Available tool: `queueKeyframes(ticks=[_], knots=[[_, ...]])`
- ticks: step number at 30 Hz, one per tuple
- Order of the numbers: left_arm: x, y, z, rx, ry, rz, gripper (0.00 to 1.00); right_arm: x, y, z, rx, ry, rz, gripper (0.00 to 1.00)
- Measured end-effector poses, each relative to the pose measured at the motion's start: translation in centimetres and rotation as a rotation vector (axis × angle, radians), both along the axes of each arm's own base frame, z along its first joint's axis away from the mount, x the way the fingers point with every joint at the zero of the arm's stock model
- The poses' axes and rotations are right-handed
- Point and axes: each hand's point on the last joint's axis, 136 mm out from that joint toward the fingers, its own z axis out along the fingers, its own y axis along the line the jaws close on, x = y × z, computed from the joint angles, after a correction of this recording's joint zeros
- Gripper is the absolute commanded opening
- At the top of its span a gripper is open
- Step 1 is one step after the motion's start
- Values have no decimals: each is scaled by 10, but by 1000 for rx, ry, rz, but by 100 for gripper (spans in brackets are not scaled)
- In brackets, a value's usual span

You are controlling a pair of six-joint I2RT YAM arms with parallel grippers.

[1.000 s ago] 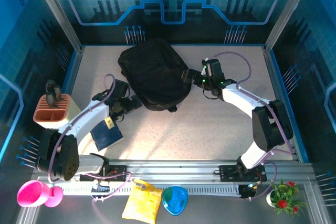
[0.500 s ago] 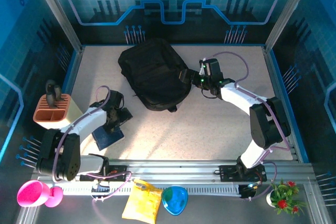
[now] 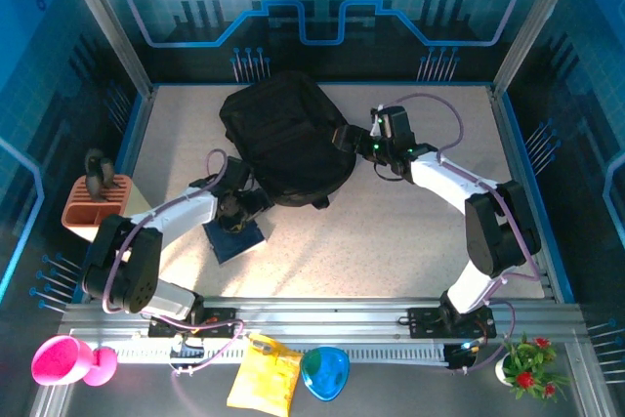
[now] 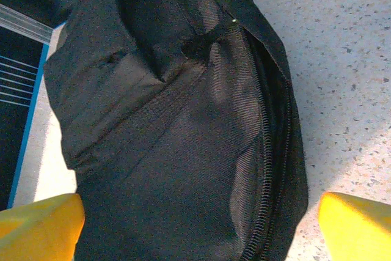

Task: Pack the student bag
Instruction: Move the book to the middle-left of the table, then pick up the book from the middle-left of the table.

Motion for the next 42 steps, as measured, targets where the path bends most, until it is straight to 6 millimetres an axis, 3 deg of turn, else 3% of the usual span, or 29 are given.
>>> queueKeyframes(ticks=[4,7,13,17,20,25,32,38,42], knots=[[5,-3,10,-15,-10,-9,93,-1,6,8,4,3,17,94],[6,11,21,-9,-27,11,96,-3,26,17,-3,-9,68,89],[1,68,36,36,-62,141,97,-28,107,29,-44,-58,282,83],[-18,97,26,51,-39,220,95,-55,164,25,-78,-73,440,79],[-34,107,12,52,-1,253,92,-71,199,15,-112,-74,534,73],[-49,106,-3,40,41,243,84,-92,240,-13,-180,-51,659,61],[-55,107,-12,42,62,236,67,-104,267,-54,-249,29,751,49],[-51,103,-16,16,64,225,58,-103,272,-91,-305,120,771,45],[-50,102,-19,8,72,222,57,-104,271,-110,-336,169,780,43]])
